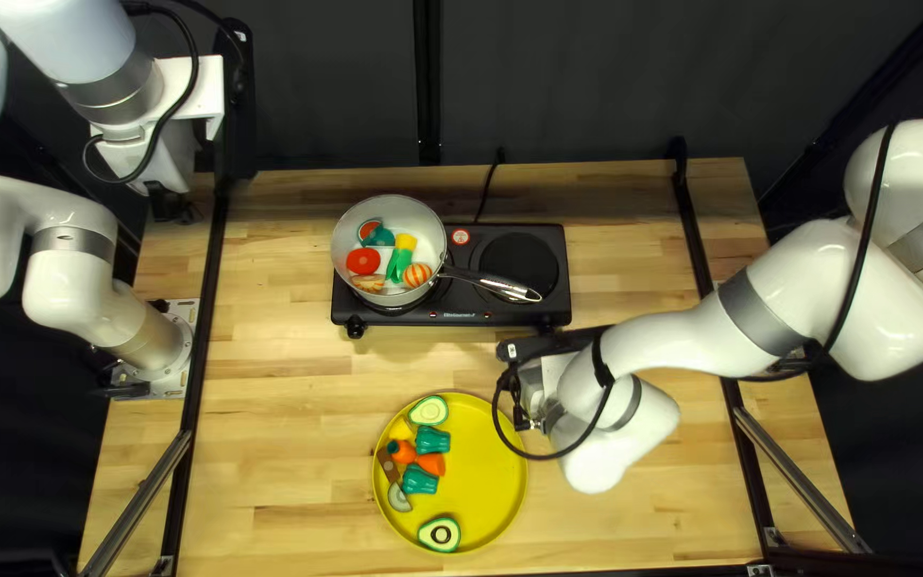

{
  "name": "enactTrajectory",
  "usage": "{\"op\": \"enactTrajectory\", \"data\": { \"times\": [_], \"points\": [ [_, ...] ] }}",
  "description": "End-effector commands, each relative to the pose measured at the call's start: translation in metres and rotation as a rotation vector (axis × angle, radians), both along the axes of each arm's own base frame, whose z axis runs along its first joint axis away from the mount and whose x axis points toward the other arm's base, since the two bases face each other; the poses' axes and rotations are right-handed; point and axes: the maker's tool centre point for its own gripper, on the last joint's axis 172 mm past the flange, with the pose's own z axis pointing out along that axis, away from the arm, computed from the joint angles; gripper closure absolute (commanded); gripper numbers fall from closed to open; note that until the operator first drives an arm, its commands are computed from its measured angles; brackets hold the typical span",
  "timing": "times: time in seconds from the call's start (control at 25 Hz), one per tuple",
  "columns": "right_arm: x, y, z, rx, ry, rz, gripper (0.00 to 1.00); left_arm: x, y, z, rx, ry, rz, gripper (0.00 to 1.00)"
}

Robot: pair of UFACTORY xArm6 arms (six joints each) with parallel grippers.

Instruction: Pick up a pot and place it onto the stove surface, add food to pot

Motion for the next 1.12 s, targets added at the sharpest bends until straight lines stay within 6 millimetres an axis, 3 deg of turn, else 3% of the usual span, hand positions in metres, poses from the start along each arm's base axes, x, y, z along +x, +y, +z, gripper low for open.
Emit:
{"op": "enactTrajectory", "data": {
  "times": [0.04,0.24,0.68,1.12],
  "points": [
    [-0.004,-0.017,-0.005,0.02,0.006,-0.008,0.0,0.0,0.0,0.0,0.0,0.0,0.0,0.0],
    [-0.009,-0.023,-0.011,0.038,0.009,-0.022,0.0,0.0,0.0,0.0,0.0,0.0,0.0,0.0],
    [-0.005,-0.013,-0.013,0.04,0.007,-0.038,0.0,0.0,0.0,0.0,0.0,0.0,0.0,0.0],
    [-0.016,-0.007,-0.012,0.033,0.02,-0.058,0.0,0.0,0.0,0.0,0.0,0.0,0.0,0.0]
  ]
}}
